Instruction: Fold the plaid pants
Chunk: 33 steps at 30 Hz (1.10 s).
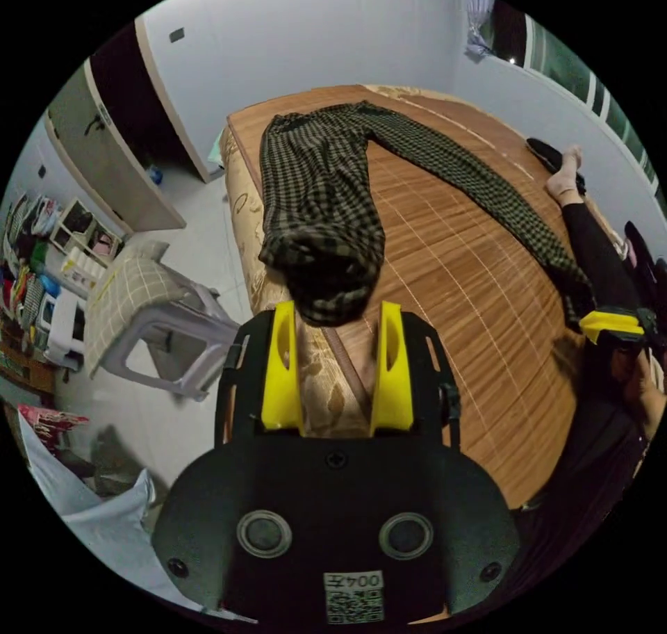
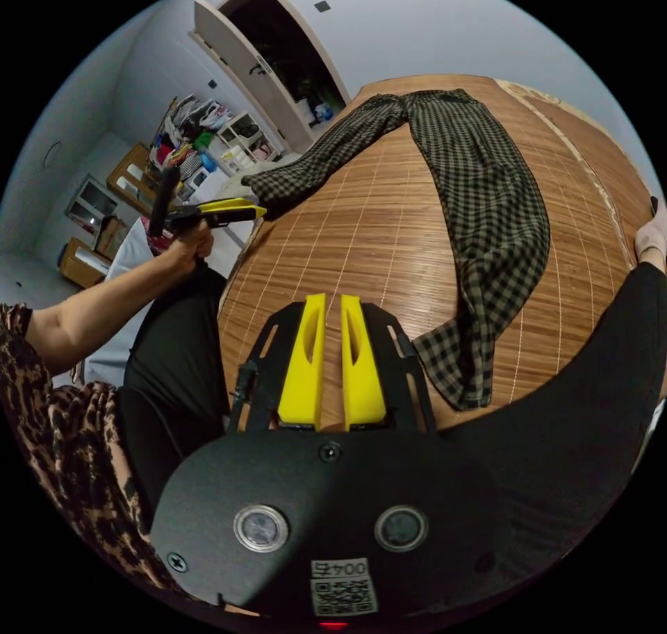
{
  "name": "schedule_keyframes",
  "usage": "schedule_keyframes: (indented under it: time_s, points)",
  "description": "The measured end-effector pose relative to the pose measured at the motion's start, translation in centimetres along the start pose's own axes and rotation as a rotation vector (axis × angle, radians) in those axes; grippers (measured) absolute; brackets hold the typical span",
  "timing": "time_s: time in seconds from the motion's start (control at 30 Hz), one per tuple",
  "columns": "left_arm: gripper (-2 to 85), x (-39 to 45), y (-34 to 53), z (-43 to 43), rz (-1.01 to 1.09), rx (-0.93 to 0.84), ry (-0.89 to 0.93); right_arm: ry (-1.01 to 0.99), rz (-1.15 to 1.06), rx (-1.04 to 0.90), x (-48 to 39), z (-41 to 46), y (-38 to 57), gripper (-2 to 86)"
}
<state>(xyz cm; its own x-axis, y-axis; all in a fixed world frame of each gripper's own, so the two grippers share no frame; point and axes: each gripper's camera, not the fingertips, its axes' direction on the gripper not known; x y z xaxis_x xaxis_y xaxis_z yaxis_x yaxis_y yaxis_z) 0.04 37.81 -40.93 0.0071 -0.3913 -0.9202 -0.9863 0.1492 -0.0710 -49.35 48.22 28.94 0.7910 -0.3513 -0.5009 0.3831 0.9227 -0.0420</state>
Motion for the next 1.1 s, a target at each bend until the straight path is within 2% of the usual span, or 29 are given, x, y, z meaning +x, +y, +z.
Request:
schedule_keyframes:
  time_s: [0.13, 0.2, 0.27, 0.37, 0.5, 0.57, 0.63, 0.73, 0.8, 0.87, 0.97, 1.1]
  points:
    - [4.8, 1.1, -0.6, 2.9, 0.019, -0.078, 0.032, -0.01, 0.012, 0.026, 1.5, 1.5, 0.4, 2.3]
    - [4.2, 1.3, -1.5, 2.2, -0.04, -0.14, 0.046, -0.017, 0.016, 0.036, 2.2, 2.0, 0.5, 1.2]
    - [6.1, 2.6, -2.8, -1.1, -0.067, -0.143, 0.278, -0.035, 0.023, 0.048, 3.1, 2.8, 0.7, 0.5]
    - [11.4, 6.3, -3.1, -4.4, 0.062, -0.109, 0.471, -0.053, 0.032, 0.051, 4.3, 3.9, 0.6, 0.4]
    - [12.5, 6.4, 0.3, -2.2, 0.07, -0.119, 0.394, -0.073, 0.046, 0.063, 5.7, 5.1, 0.7, 1.0]
    - [12.2, 4.6, 4.2, 1.5, -0.002, -0.207, 0.332, -0.083, 0.052, 0.075, 6.5, 5.6, 1.0, 1.8]
    - [11.8, 3.2, 7.5, 3.4, -0.081, -0.221, 0.356, -0.094, 0.052, 0.079, 7.0, 6.1, 1.1, 2.6]
    - [11.4, 3.0, 11.8, 4.3, -0.142, -0.149, 0.394, -0.105, 0.048, 0.07, 7.9, 7.2, 1.0, 3.7]
    - [11.4, 4.3, 13.4, 4.0, -0.091, -0.089, 0.361, -0.107, 0.044, 0.056, 8.3, 8.0, 0.9, 4.1]
    - [12.5, 7.2, 14.4, 3.7, 0.067, -0.04, 0.314, -0.103, 0.036, 0.044, 8.7, 9.0, 0.8, 4.4]
    - [15.0, 10.1, 14.6, 4.4, 0.21, -0.092, 0.251, -0.097, 0.033, 0.044, 9.4, 9.7, 0.8, 4.4]
    - [15.1, 12.3, 15.1, 5.0, 0.291, -0.119, 0.23, -0.099, 0.052, 0.051, 10.6, 10.4, 0.9, 4.5]
